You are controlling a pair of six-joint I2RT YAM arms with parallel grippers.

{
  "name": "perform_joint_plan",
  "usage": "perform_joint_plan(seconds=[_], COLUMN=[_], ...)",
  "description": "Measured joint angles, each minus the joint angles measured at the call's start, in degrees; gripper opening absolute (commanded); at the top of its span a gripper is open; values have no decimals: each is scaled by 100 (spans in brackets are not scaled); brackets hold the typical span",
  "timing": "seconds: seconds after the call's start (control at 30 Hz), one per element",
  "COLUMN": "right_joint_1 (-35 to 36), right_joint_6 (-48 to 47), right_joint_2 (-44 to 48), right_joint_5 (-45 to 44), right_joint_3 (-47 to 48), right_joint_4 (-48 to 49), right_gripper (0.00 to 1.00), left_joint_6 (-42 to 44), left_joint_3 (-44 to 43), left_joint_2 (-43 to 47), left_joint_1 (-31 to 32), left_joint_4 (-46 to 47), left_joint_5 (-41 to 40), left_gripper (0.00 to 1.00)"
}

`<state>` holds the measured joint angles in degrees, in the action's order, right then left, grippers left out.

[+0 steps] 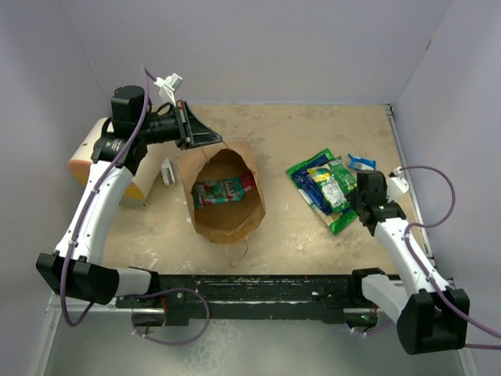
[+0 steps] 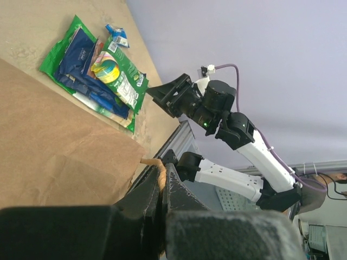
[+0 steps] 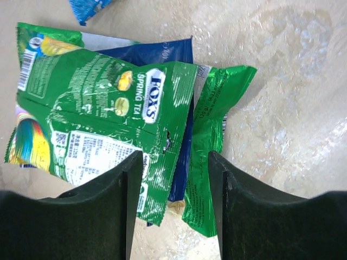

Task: Take the snacks out of the paper bag
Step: Place the snack at the center of the board.

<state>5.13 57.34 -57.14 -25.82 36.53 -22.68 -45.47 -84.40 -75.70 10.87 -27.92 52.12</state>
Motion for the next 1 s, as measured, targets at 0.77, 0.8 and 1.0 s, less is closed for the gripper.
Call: perform_joint_plan(seconds=[0.77,0.8,1.0], right_joint_1=[2662,2905,4199], right_joint_6=[-5184,-5447,-7082], right_joint_2=[-293,-284,-295], right_joint_5=[4048,4210,4815], right_joint_3=[1735,1744,1834], right_joint_4=[2424,2494,2651], right_gripper=[68,69,69], left_joint_6=[-105,-109,-195], left_joint_3=[98,103,107], left_joint_2=[61,72,105], left_joint_1=[2,2,2], left_joint_4=[50,50,59], left_joint_5=[-7,-9,-55], left_gripper=[0,0,0])
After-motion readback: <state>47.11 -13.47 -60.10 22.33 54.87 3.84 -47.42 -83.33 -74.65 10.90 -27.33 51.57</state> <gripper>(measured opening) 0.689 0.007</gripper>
